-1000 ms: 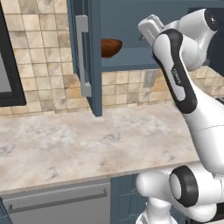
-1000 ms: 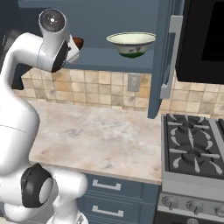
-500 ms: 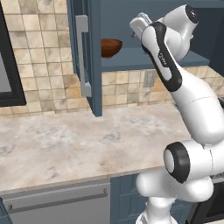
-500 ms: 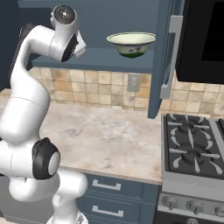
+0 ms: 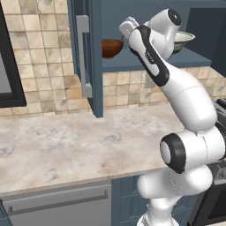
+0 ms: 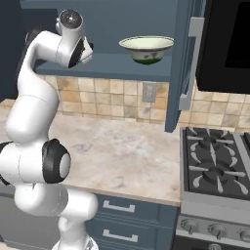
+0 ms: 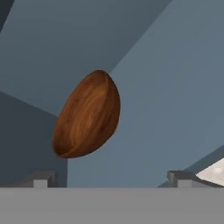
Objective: Take the smaller bowl and place it next to the appetizer plate on the dining counter , and place the larger bowl next to the plate with cooked food.
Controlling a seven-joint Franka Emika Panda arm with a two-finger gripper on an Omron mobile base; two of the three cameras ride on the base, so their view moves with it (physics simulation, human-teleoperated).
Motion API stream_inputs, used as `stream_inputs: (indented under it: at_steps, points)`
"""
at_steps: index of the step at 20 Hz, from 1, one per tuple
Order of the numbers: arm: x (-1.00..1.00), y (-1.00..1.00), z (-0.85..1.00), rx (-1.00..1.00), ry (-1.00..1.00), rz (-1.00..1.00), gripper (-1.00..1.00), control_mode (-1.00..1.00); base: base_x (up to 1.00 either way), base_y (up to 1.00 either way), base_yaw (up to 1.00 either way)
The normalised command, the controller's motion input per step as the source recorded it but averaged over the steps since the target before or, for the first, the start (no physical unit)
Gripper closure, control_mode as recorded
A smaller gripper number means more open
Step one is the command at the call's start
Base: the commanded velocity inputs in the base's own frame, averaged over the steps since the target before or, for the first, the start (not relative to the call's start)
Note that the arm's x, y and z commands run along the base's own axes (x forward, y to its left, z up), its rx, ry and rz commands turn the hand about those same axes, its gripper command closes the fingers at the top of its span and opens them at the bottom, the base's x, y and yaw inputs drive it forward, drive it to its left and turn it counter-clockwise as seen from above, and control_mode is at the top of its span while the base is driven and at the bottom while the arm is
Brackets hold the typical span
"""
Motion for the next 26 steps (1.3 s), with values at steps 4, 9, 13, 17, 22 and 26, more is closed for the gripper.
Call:
stream_inputs:
  at_steps: [4, 9, 13, 17, 22, 26]
  points:
    - [0.50, 0.27, -0.20, 0.00, 0.00, 0.00, -1.00, -1.00, 0.00, 0.00, 0.00]
    - [0.49, 0.06, -0.05, 0.00, 0.01, 0.00, -1.00, -1.00, 0.00, 0.00, 0.00]
    - [0.42, 0.00, 0.00, 0.00, 0.07, 0.00, -1.00, -1.00, 0.00, 0.00, 0.00]
    - [0.31, 0.00, -0.01, 0.00, 0.05, 0.00, -1.00, -1.00, 0.00, 0.00, 0.00]
    - [0.32, 0.00, -0.02, 0.00, 0.01, 0.00, -1.00, -1.00, 0.00, 0.00, 0.00]
    - [0.20, 0.01, -0.22, 0.00, 0.00, 0.00, -1.00, -1.00, 0.00, 0.00, 0.00]
